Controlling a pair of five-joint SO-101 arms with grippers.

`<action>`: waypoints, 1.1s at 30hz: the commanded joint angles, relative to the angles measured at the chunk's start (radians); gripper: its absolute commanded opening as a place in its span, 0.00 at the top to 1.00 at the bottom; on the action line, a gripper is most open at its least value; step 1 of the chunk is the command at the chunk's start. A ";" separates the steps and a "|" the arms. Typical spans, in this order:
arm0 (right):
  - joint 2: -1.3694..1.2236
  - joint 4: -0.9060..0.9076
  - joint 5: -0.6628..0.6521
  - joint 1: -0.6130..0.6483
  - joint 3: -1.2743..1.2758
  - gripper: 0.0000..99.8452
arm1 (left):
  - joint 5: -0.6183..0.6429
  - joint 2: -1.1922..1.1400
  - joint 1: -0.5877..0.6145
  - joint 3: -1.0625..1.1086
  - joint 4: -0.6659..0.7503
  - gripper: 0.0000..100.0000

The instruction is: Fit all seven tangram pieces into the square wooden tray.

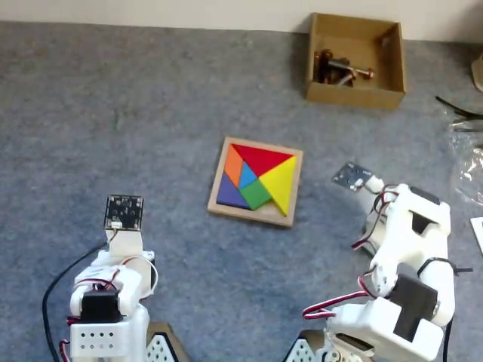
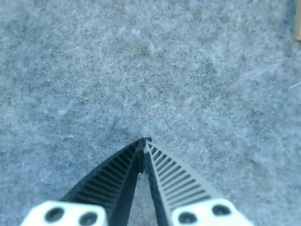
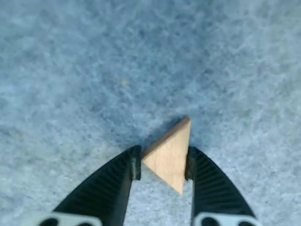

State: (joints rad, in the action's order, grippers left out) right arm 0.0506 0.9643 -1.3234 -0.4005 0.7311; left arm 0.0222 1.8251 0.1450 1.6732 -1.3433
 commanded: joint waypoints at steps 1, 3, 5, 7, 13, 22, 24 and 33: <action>-0.021 -0.013 -0.002 0.010 0.012 0.85 | -0.006 0.005 0.013 0.022 -0.008 0.99; -0.021 -0.013 -0.002 0.007 0.012 0.85 | -0.006 0.005 0.013 0.022 -0.008 0.99; -0.021 -0.013 0.000 0.007 0.012 0.88 | -0.006 0.005 0.013 0.022 -0.008 0.99; -0.021 -0.012 0.000 0.007 0.013 0.92 | -0.006 0.005 0.013 0.022 -0.008 0.99; -0.021 -0.008 0.000 0.007 0.013 0.97 | -0.006 0.005 0.013 0.022 -0.008 0.99; -0.013 -0.012 0.054 0.038 0.045 1.00 | -0.006 0.005 0.013 0.022 -0.008 0.99; -0.012 -0.007 0.123 0.047 0.042 1.00 | -0.006 0.005 0.013 0.022 -0.008 0.99; 0.076 -0.005 0.436 0.163 0.002 1.00 | -0.006 0.005 0.013 0.022 -0.008 0.99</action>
State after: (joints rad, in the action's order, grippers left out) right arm 0.0660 0.9536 -0.9966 -0.3099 0.7327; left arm 0.0222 1.8251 0.1450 1.6732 -1.3433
